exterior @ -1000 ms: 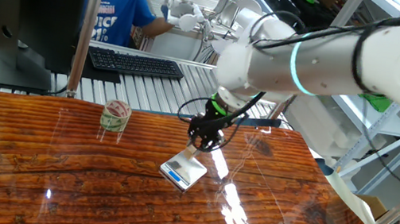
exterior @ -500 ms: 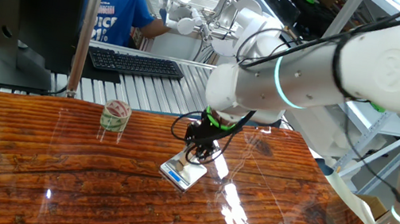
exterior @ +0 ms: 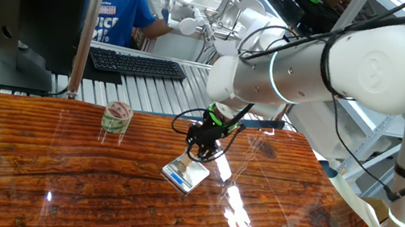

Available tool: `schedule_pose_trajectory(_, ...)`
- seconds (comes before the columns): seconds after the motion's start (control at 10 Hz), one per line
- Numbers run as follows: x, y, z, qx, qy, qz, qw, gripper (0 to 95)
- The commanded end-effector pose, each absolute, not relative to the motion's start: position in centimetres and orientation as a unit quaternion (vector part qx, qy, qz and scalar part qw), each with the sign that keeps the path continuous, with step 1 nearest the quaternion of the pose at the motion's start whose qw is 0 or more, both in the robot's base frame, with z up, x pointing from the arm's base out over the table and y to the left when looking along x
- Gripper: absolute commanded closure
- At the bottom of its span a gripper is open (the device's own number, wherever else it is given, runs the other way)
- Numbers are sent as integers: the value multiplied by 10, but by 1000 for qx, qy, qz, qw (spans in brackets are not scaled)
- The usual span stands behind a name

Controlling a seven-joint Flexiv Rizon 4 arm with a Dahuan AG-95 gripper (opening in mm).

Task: Place the block on the scale

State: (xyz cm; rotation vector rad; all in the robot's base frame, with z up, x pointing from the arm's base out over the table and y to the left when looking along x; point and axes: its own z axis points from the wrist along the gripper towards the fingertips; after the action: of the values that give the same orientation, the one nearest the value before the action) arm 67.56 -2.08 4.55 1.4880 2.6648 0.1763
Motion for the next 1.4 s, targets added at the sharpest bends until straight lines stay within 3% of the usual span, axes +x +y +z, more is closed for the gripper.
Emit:
schedule_pose_trajectory(0.1,673,-21,46,492,868,57,44,950)
schedule_pose_trajectory(0.5,681,-17,54,515,854,66,37,190)
schedule_pose_trajectory(1.3,680,-15,60,493,867,62,26,190)
schedule_pose_trajectory(1.4,678,-14,66,477,876,64,17,380)
